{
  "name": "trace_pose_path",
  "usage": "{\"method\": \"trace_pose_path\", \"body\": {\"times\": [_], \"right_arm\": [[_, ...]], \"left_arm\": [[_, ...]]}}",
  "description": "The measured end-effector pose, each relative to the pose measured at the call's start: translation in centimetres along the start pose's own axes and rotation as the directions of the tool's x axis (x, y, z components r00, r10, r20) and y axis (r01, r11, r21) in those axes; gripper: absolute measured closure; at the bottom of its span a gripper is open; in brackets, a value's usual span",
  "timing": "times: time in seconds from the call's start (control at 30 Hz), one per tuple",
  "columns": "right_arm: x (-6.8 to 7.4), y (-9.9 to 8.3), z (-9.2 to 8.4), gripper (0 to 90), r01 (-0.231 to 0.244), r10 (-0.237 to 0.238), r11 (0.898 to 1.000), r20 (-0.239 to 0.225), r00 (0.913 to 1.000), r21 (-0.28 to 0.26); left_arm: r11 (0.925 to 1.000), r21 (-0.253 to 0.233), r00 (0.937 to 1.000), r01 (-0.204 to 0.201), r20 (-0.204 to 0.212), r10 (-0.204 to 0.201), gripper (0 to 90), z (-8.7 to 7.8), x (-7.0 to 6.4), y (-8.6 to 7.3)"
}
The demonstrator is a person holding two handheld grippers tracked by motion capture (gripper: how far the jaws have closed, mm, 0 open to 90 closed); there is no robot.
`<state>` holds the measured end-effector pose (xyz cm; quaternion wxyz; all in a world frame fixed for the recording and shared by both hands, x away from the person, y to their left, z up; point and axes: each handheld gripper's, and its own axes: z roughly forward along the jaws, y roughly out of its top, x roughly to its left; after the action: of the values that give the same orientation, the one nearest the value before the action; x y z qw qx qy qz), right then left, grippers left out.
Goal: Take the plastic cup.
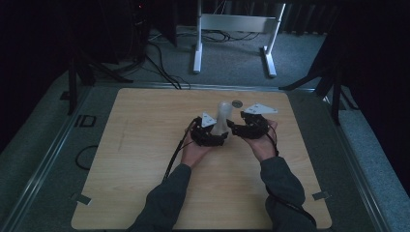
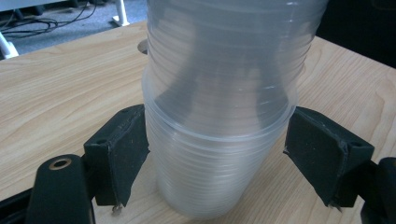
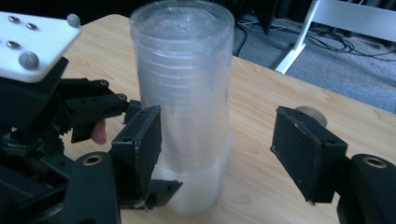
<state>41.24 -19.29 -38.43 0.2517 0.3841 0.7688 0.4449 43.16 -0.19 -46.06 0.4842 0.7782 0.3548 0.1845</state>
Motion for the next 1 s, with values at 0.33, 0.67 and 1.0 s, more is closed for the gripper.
{"method": "trace_pose_path", "body": {"times": [0.33,0.67,1.0], "right_arm": [[0.4,0.9,0.6,32.8,0.01,-0.01,1.0,-0.015,0.9998,-0.019],[1.0,2.2,1.8,29.7,0.017,-0.018,0.999,-0.016,0.9997,-0.043],[1.1,2.9,2.7,31.5,0.04,-0.041,0.998,-0.022,0.9989,-0.04]], "left_arm": [[0.9999,-0.017,1.0,0.0,0.001,0.001,22.9,0.0,-0.1,0.0],[0.9998,-0.021,1.0,0.005,0.001,-0.005,23.0,-0.1,-0.1,-0.3],[0.9994,-0.035,1.0,-0.002,-0.003,0.002,23.0,-0.1,-0.1,-0.3]]}}
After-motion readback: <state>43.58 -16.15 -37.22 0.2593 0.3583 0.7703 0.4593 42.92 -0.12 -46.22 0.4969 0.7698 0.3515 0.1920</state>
